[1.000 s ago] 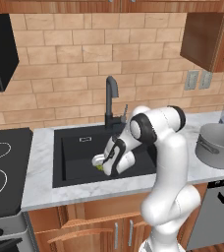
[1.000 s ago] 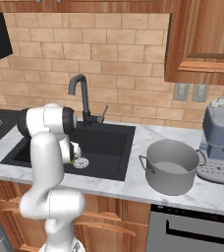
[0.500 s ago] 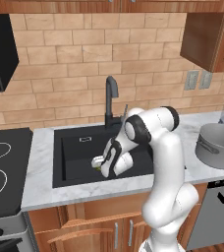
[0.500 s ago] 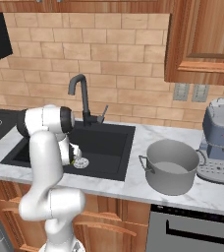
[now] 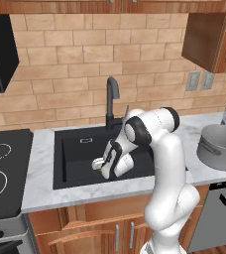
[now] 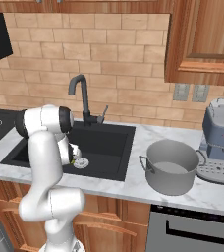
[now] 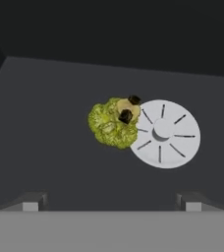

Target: Dump the broccoli from the pot into the sink. Then turn on the water and wash the broccoli. Then turn off the water and put the broccoli back in the pot.

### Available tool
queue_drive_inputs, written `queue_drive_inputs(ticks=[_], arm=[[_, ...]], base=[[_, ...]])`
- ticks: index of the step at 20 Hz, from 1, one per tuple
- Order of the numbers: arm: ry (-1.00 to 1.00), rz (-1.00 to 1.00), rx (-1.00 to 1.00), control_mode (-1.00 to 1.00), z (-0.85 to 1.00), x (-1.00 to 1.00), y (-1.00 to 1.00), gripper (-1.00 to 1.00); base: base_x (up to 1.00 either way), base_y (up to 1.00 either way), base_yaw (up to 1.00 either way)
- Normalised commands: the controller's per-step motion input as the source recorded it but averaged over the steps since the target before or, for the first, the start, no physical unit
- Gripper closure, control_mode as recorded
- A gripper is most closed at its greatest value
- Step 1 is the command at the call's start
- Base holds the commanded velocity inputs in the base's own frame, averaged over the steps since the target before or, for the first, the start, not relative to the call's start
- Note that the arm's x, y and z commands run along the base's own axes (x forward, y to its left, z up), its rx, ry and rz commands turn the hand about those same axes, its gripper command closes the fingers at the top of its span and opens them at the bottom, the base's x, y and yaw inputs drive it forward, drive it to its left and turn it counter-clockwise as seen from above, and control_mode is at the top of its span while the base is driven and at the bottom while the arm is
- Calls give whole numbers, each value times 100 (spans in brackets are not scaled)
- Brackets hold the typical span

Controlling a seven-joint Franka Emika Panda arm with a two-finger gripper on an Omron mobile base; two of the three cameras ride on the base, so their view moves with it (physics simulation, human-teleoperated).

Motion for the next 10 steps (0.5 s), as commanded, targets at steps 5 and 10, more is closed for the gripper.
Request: queue_drive_inputs(ticks=[5,10], arm=[[0,0,0,-100,-19,38,5,-100],[0,0,0,-100,-18,44,10,-100]], base=[[0,0,0],[0,0,0]])
